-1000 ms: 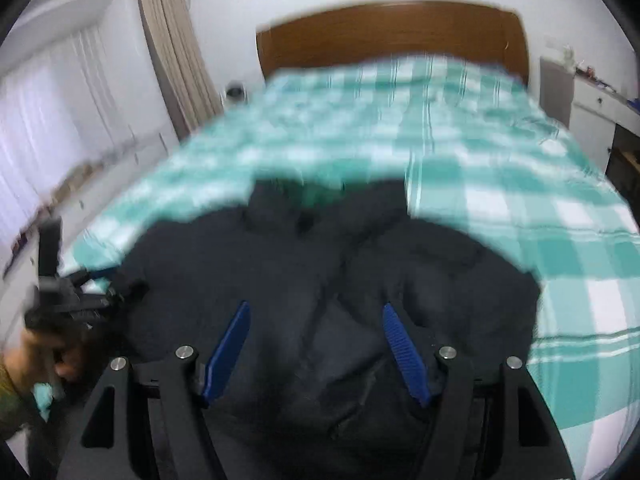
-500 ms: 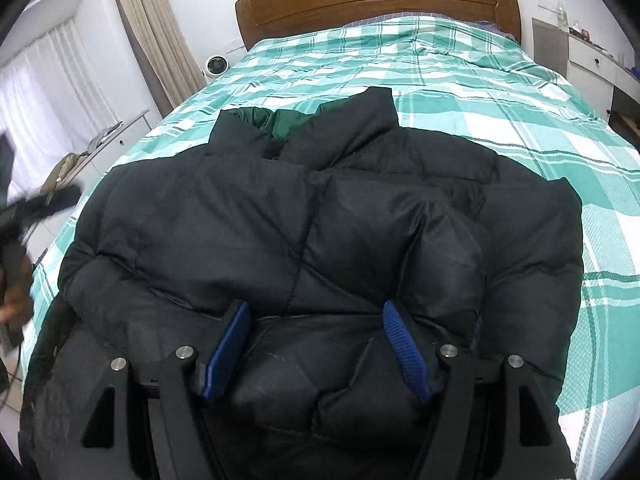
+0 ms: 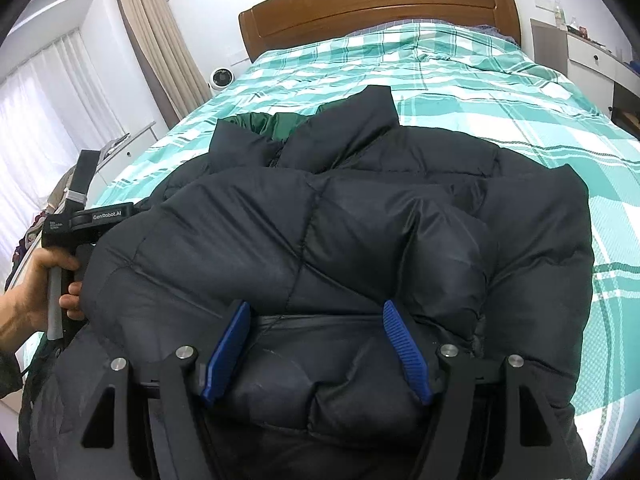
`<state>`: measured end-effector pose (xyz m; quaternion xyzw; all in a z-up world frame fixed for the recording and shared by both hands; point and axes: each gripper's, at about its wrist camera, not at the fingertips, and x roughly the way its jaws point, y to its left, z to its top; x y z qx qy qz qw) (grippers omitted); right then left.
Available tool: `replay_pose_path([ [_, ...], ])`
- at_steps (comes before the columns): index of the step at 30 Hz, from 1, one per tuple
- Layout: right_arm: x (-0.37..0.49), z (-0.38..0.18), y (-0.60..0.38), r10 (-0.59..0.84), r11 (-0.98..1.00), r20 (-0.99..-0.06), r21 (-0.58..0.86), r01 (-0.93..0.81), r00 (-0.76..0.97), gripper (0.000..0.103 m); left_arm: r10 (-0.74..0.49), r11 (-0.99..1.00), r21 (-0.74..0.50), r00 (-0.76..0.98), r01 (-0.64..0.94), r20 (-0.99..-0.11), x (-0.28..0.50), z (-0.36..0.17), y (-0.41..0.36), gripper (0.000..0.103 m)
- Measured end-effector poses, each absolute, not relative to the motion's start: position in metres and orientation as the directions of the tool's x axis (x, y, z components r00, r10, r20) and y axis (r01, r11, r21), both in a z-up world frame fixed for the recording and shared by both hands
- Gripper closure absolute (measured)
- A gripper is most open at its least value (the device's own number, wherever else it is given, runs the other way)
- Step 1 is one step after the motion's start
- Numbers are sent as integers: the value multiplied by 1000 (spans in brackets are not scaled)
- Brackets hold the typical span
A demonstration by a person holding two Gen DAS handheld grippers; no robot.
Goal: Fold large clothes
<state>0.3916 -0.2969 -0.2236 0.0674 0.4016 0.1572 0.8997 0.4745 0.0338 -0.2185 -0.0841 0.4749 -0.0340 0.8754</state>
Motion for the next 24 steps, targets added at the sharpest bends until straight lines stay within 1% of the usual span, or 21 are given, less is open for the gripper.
replay_pose_path([
  [10,392,-224,-297,341,940,-696,253,-229,631,32,-138,983,-184,603,-14,-786,469,-218,35,1],
  [17,391,-224,-298,340,940,-692,251,-230,637,32,-137,983,-184,616,-13,-776,470,-219,35,1],
  [20,391,-224,-296,332,943,-699,242,-228,633,32,-134,984,-179,606,-14,-784,472,-218,34,0],
  [24,396,-221,-289,299,953,-733,200,-227,611,32,-115,992,-126,534,16,-838,476,-198,33,1],
])
